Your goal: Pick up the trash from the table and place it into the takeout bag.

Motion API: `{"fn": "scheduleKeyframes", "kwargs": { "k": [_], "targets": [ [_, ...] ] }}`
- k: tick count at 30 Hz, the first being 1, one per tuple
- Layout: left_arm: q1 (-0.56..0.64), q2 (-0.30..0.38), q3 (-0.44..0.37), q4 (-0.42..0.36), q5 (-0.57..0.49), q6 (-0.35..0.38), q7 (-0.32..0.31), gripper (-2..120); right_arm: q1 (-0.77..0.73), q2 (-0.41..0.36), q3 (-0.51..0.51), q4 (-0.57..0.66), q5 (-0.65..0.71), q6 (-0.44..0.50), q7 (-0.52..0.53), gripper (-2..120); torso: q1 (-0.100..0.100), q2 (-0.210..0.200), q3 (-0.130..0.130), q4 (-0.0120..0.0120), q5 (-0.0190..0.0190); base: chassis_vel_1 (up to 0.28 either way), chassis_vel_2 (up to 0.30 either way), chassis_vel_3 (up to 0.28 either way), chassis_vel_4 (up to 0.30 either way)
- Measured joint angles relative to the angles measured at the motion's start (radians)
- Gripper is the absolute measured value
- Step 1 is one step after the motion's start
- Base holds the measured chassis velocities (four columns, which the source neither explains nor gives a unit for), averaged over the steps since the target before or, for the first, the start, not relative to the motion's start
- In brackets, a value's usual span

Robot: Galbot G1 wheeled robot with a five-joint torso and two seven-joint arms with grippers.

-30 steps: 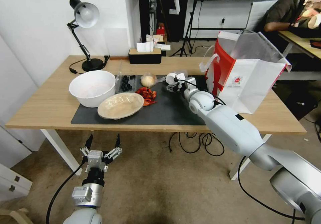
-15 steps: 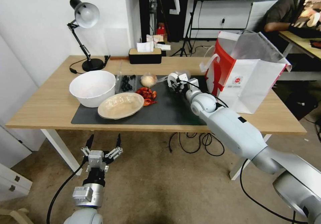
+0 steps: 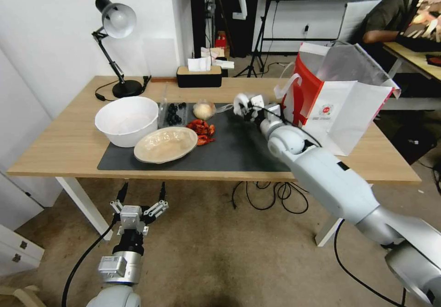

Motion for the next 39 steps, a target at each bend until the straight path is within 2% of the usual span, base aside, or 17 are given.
{"fn": "scheduleKeyframes", "kwargs": {
  "k": [3,5,7,11,19,24,29,32,36,39],
  "targets": [
    [-0.001,-0.001,0.000,-0.002,0.000,0.000,-0.001,100,0.000,-0.041,0.028,0.116,0.015,-0.009,0.006,22,0.000,0.000,0.000,-0.0002,0.0000,0.000,0.000,0.000,0.000],
    [-0.001,-0.001,0.000,-0.002,0.000,0.000,-0.001,100,0.000,-0.047,0.031,0.134,0.019,-0.012,0.008,22,0.000,0.000,0.000,-0.0001,0.0001,0.000,0.000,0.000,0.000],
    [-0.002,-0.003,0.000,-0.002,-0.001,0.000,-0.001,100,0.005,-0.082,0.045,0.224,0.029,-0.021,0.015,22,0.000,0.000,0.000,0.0000,0.0000,0.000,0.000,0.000,0.000],
    [-0.002,-0.004,-0.001,-0.002,0.000,0.000,-0.001,100,0.021,-0.114,0.065,0.292,0.030,-0.026,0.023,22,0.000,0.000,0.000,-0.0001,0.0002,0.000,0.000,0.000,0.000],
    [-0.002,-0.006,-0.006,-0.002,0.000,0.000,-0.002,100,0.082,-0.153,0.112,0.321,0.027,0.022,0.040,22,0.000,0.000,0.000,0.0001,0.0001,0.000,0.000,0.000,0.000],
    [-0.009,-0.008,-0.004,0.007,0.000,0.000,-0.003,100,0.104,-0.189,0.146,0.313,0.010,0.015,0.135,22,0.000,0.000,0.000,0.0000,0.0001,0.000,0.000,0.000,0.000],
    [-0.019,-0.007,0.004,0.016,-0.001,-0.001,-0.015,100,0.079,-0.238,0.183,0.308,-0.018,-0.024,0.285,22,0.000,0.000,0.000,0.0000,0.0004,0.000,0.000,0.000,0.000],
    [-0.024,-0.009,0.019,0.020,0.000,-0.002,-0.017,100,0.038,-0.291,0.197,0.317,0.053,-0.059,0.416,22,0.000,0.000,0.000,-0.0002,0.0001,0.000,0.000,0.000,0.000],
    [-0.024,0.002,0.027,0.020,-0.001,-0.001,-0.014,100,0.015,-0.336,0.199,0.319,0.160,-0.079,0.478,22,0.000,0.000,0.000,-0.0003,0.0004,0.000,0.000,0.000,0.000],
    [-0.026,0.007,0.026,0.024,-0.003,0.000,-0.013,100,0.008,-0.354,0.203,0.314,0.204,-0.080,0.485,22,0.000,0.000,0.000,-0.0002,-0.0001,0.000,0.000,0.000,0.000]
  ]
}}
